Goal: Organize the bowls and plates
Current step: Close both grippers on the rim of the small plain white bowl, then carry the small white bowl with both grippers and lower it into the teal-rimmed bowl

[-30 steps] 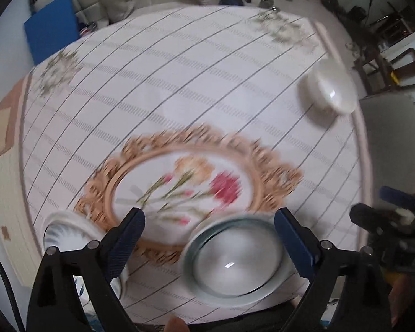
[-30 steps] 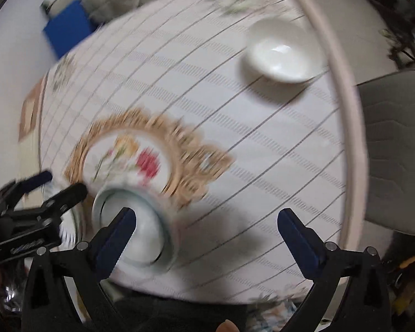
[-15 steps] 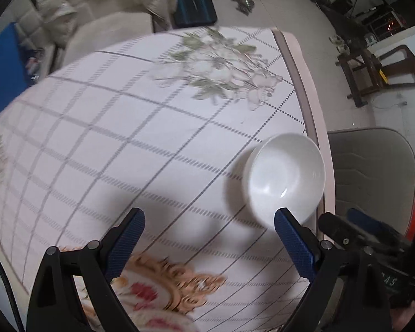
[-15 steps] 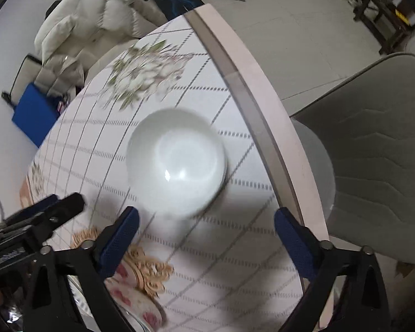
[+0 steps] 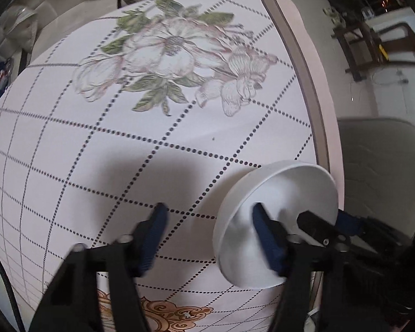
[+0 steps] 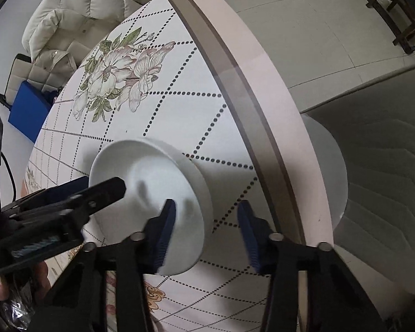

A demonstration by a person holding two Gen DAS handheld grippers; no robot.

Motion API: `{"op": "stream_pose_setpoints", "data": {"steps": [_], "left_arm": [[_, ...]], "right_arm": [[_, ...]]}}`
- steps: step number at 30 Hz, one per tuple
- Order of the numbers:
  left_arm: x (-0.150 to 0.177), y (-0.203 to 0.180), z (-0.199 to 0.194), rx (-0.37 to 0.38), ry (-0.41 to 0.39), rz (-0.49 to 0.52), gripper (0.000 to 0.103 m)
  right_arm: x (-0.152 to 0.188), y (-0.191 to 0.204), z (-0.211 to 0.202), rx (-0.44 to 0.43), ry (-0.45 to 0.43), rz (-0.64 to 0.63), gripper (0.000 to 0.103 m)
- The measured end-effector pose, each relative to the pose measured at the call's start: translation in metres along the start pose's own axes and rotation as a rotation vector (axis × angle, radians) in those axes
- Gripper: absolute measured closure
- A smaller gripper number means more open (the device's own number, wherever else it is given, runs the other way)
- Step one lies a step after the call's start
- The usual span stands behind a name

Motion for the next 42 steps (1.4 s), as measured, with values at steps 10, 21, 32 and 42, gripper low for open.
{"op": "stream_pose_setpoints", "data": {"steps": [10,21,32,42], "left_arm": [[0.008,-0.011,0.007,-0.064,-0.02,0.027,0.091],[0.054,0.014,-0.035,-0.035,-0.102,0.014,0.092],[0.137,0.051,-0.071,-0.023,-0.196,-0.03,0.092],[0.242,0.088,-0.053,-0.028,-0.197,-0.091,0.092]], "right_arm": [[-0.001,0.011,0.012,0.051,0.035,-0.049,0.096],[0.024,0.038,-0.021,0.064,-0.007,-0.1,0.096],[0.106,0.098,-0.043,0.083,-0.023,-0.194,0.096],[0.217,0.15,-0.009,0.108,0.022,-0.295,0.096]]}}
Point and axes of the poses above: each gripper's, at about its wrist camera, not at the fingertips, and z roughly the way its jaws point, y to its left, x to its underside, the point moved 6 cm from there along z, roughly the way its jaws point, and after that the axes turned 14 degrees about y, right-handed, at the moved point
